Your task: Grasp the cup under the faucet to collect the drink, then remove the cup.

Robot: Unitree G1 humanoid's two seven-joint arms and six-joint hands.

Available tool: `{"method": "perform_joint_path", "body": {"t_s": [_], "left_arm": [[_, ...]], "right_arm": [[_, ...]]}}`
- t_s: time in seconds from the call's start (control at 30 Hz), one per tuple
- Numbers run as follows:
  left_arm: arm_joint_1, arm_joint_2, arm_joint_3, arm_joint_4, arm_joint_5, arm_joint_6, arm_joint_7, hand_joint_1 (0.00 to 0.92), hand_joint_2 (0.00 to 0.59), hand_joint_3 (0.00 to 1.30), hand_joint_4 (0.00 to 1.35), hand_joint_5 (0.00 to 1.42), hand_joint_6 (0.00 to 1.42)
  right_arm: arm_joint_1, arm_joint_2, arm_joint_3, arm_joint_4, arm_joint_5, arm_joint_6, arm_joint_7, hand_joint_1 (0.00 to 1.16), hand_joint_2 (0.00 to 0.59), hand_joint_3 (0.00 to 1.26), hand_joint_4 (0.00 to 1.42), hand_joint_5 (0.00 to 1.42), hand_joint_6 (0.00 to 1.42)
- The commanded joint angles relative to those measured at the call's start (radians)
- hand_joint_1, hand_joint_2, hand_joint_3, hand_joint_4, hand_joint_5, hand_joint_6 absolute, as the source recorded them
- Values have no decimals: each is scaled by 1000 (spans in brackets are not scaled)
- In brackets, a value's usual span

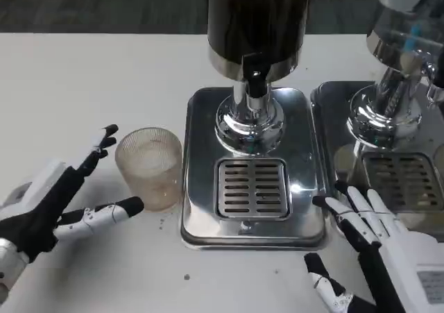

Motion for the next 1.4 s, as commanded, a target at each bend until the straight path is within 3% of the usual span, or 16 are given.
{"method": "perform_joint_path", "body": {"t_s": [0.03, 0.63, 1.4], "left_arm": [[-24, -10, -20, 16, -4, -3, -21, 90, 20, 0, 0, 122, 98], [-85, -41, -46, 39, -20, 56, -91, 67, 18, 1, 17, 140, 103], [-83, -79, -92, -80, 75, 277, 10, 48, 18, 19, 34, 157, 108]], "right_arm": [[6, 5, -10, 6, 15, -16, -13, 392, 438, 219, 64, 34, 138], [24, 25, -16, 8, 25, -24, -25, 392, 438, 228, 74, 44, 169], [15, 47, -13, 26, 39, -39, -35, 388, 461, 228, 86, 59, 181]]}}
